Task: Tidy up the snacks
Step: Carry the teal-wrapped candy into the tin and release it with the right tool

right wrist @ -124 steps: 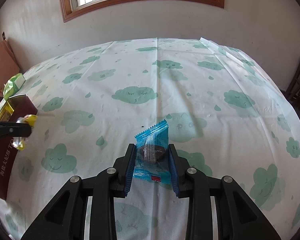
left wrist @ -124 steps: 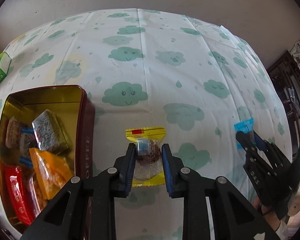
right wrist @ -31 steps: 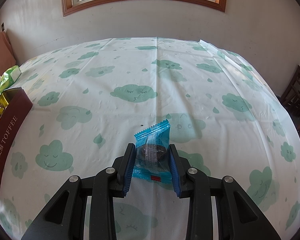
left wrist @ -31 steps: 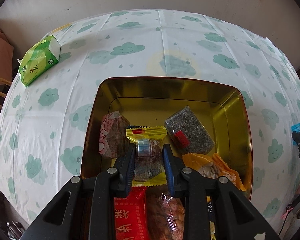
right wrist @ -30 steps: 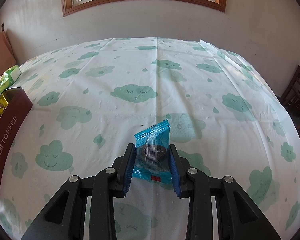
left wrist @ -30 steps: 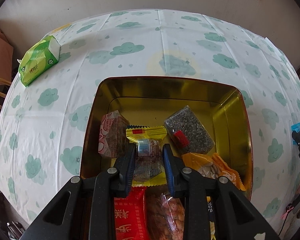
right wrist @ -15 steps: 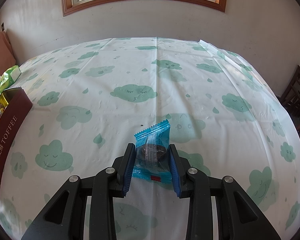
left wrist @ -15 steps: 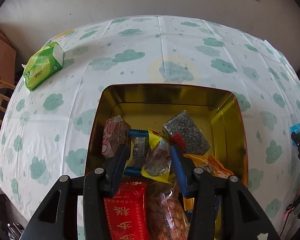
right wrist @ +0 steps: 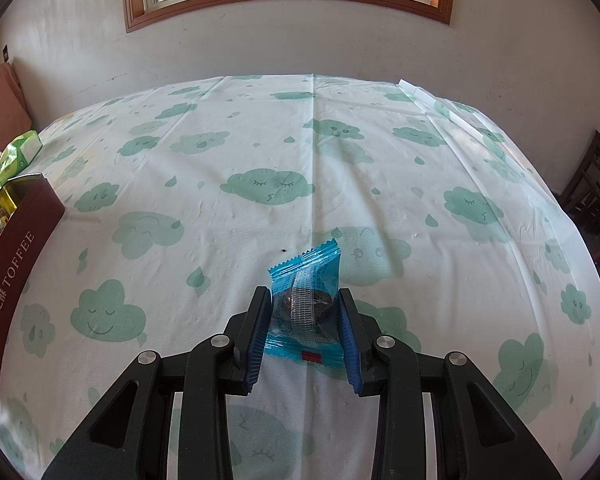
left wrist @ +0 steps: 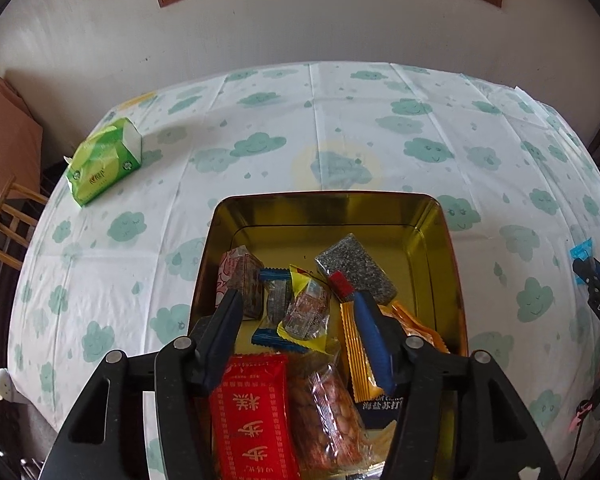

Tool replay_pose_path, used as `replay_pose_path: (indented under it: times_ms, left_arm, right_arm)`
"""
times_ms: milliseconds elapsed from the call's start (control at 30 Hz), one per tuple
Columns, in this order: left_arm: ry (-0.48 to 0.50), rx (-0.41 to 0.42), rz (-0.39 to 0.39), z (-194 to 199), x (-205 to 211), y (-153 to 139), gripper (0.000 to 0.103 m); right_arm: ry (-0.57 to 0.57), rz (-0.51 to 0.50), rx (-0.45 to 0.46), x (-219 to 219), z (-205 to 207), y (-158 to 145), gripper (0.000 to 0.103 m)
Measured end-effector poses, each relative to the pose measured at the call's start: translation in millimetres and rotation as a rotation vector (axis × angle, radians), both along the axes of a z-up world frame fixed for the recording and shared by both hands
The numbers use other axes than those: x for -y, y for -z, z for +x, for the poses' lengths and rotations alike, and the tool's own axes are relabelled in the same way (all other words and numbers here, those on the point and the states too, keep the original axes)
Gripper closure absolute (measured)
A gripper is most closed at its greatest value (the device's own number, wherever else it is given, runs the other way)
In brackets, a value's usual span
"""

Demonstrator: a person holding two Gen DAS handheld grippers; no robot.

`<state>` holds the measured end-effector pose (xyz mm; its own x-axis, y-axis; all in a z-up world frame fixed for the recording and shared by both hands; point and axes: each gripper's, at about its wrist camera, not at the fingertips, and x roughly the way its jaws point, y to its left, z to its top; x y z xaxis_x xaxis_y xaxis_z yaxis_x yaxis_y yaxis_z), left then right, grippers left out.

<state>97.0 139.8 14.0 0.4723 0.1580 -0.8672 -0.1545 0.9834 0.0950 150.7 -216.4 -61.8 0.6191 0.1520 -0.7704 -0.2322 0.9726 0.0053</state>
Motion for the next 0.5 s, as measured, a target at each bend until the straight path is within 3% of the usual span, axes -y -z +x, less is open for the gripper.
replay_pose_path:
  times_ms: [500]
  left_arm:
    - [0.005,0.063,-0.019,-37,19,-15,0.045]
  right_arm:
    - [0.0,-0.002,0.0,0,0,0,0.068]
